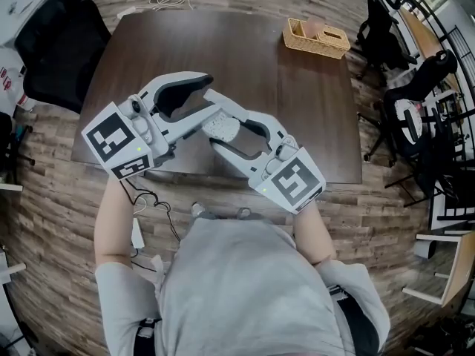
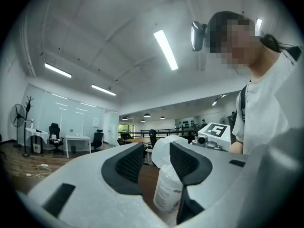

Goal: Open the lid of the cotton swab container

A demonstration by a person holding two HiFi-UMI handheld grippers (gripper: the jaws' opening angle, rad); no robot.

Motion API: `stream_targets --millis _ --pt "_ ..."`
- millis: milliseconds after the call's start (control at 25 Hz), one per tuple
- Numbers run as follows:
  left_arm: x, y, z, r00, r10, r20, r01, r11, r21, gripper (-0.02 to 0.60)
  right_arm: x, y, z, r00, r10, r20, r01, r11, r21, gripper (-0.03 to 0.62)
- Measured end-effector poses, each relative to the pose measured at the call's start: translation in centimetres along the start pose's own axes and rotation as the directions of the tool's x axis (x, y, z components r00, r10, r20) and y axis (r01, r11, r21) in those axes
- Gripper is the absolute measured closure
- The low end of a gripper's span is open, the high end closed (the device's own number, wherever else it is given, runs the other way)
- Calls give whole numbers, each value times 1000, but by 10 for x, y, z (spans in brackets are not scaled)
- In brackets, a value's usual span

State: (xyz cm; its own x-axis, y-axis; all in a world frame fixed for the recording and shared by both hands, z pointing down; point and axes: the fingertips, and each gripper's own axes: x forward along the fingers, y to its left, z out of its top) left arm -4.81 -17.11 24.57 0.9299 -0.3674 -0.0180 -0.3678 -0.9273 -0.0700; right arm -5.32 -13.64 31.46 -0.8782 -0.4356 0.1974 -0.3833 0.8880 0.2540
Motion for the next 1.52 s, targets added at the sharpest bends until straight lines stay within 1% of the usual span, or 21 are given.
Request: stream_targets --millis 120,200,280,360,440,560,720,840,1040,1240,1520 --pt "-5 8 1 998 65 3 -65 998 26 407 0 -9 0 999 -36 20 35 998 47 399" --pt "-10 12 1 993 118 6 -118 992 38 407 -3 -15 -3 998 -65 15 63 994 90 399" --pt "-16 16 -1 983 184 12 -184 982 47 407 -6 -20 -5 996 -90 8 89 989 120 399" --pt "-22 20 -2 966 258 18 -259 964 63 407 -9 -26 -7 994 -112 3 110 985 136 399" --pt "-28 23 -5 944 329 22 -330 940 83 411 -10 -31 -8 992 -129 -3 128 981 146 399" --pt "-39 27 -5 905 424 33 -425 900 98 442 -10 -38 -7 988 -152 -7 151 976 154 399" --pt "-55 31 -4 838 543 53 -546 830 112 499 -10 -44 -4 984 -176 -1 173 970 170 399" --pt "-68 34 -2 789 610 72 -614 782 106 528 -9 -47 -4 982 -190 0 186 965 184 399" --pt "-88 29 -1 725 684 83 -689 720 87 546 -13 -47 -1 978 -210 7 206 962 180 399" --pt "-102 22 -4 679 729 81 -734 676 67 548 -18 -48 3 973 -230 20 223 960 171 399" --pt "-120 11 -10 606 793 70 -796 603 53 548 -29 -49 5 968 -249 40 238 954 184 399"
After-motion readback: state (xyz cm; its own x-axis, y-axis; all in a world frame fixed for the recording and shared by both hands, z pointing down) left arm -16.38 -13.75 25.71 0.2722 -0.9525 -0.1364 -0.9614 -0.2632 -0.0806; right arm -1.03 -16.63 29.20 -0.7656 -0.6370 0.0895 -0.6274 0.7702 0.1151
